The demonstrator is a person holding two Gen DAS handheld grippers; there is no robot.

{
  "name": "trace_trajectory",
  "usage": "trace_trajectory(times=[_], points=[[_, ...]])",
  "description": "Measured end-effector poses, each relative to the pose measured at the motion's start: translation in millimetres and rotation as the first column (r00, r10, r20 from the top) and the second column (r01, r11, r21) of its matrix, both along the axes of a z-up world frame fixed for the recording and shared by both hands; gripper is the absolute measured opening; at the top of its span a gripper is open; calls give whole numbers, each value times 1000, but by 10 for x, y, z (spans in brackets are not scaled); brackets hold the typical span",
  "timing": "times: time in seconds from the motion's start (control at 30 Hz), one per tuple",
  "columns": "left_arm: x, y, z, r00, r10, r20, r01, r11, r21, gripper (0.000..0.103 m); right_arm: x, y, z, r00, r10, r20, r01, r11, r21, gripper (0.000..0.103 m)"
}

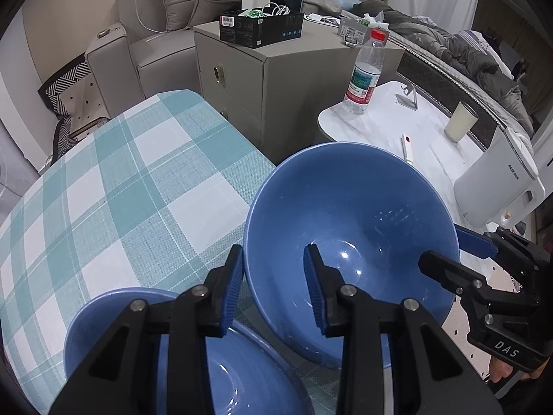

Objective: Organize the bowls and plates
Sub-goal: 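Lift the blue bowl with both tools and carry it toward the nested bowls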

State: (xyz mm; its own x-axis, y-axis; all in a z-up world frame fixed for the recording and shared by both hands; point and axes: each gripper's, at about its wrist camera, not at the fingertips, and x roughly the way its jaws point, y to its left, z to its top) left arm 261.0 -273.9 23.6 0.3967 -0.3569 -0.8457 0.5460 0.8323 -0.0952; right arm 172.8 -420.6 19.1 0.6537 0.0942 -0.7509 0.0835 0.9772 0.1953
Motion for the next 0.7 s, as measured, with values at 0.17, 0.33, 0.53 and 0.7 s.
trace_trajectory(times=[0.17,0.33,0.53,0.7], points=[[-9,6,48,1000,3,8,-3,1000,-11,34,-14,-15,35,1000,-6,12,5,1000,7,47],[-36,27,114,1000,4,22,-4,1000,-23,34,-46,-16,86,999,-11,31,11,1000,15,47],[-67,64,201,999,5,35,-4,999,-41,34,-82,-26,155,998,-15,56,13,1000,28,47],[-96,80,274,999,7,47,-4,999,-52,34,-112,-32,199,997,-21,72,18,999,41,47]])
